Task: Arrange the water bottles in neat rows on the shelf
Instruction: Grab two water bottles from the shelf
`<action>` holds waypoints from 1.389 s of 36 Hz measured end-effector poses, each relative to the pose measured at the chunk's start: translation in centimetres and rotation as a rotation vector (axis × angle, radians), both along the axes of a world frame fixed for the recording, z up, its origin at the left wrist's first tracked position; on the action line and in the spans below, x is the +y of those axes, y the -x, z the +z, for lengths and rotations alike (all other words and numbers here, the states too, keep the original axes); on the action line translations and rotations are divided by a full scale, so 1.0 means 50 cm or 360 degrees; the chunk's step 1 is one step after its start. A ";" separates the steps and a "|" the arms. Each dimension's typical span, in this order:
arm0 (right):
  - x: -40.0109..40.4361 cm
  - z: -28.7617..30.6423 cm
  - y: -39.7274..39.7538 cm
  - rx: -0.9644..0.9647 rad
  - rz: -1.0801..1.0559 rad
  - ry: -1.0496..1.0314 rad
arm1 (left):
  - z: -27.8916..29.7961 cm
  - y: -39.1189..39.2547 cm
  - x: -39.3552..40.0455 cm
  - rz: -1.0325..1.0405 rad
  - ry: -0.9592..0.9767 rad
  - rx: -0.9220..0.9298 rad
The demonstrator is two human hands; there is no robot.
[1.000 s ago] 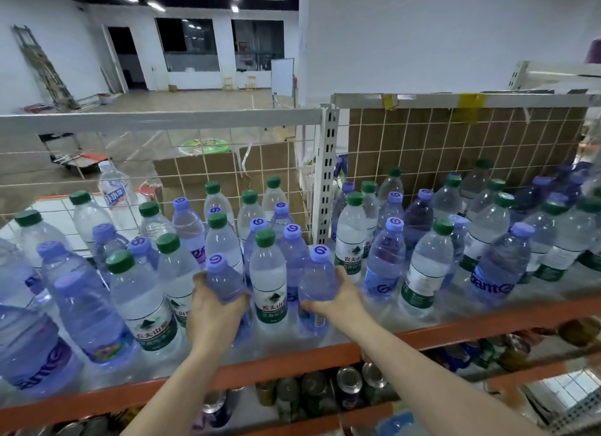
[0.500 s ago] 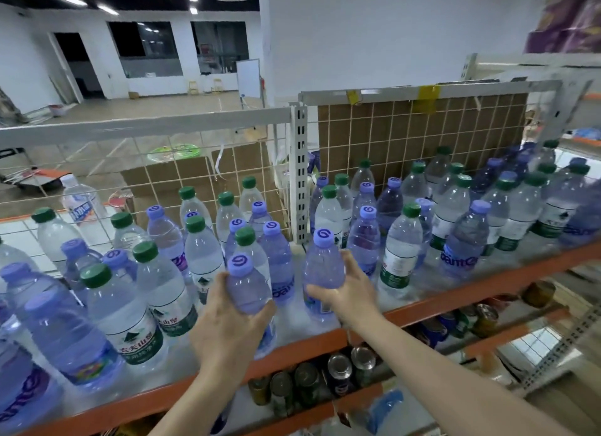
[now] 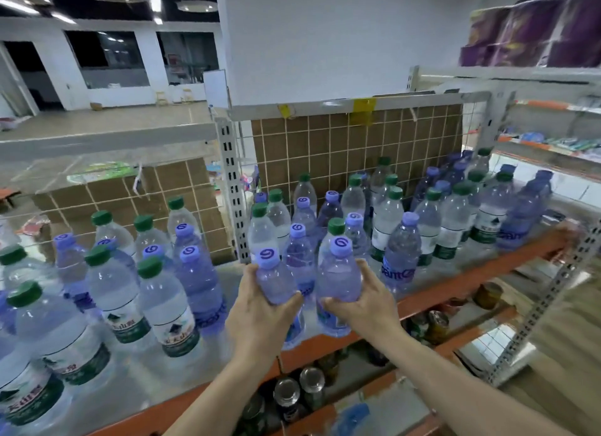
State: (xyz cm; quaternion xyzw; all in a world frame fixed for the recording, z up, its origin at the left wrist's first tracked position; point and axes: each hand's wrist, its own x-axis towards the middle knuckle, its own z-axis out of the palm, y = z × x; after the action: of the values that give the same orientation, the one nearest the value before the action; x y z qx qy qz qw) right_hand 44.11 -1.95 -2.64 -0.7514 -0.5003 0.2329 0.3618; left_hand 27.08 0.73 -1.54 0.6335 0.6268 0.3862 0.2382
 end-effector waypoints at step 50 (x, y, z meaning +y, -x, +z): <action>0.094 -0.047 -0.207 -0.0579 -0.0105 -0.0110 | -0.065 -0.140 0.067 0.0096 0.0185 0.0022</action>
State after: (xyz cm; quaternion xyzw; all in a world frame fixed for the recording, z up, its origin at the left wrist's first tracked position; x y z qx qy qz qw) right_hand 54.46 2.77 -5.01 -0.7841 -0.5404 0.0637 0.2983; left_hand 34.10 4.10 -4.78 0.6020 0.6687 0.3516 0.2585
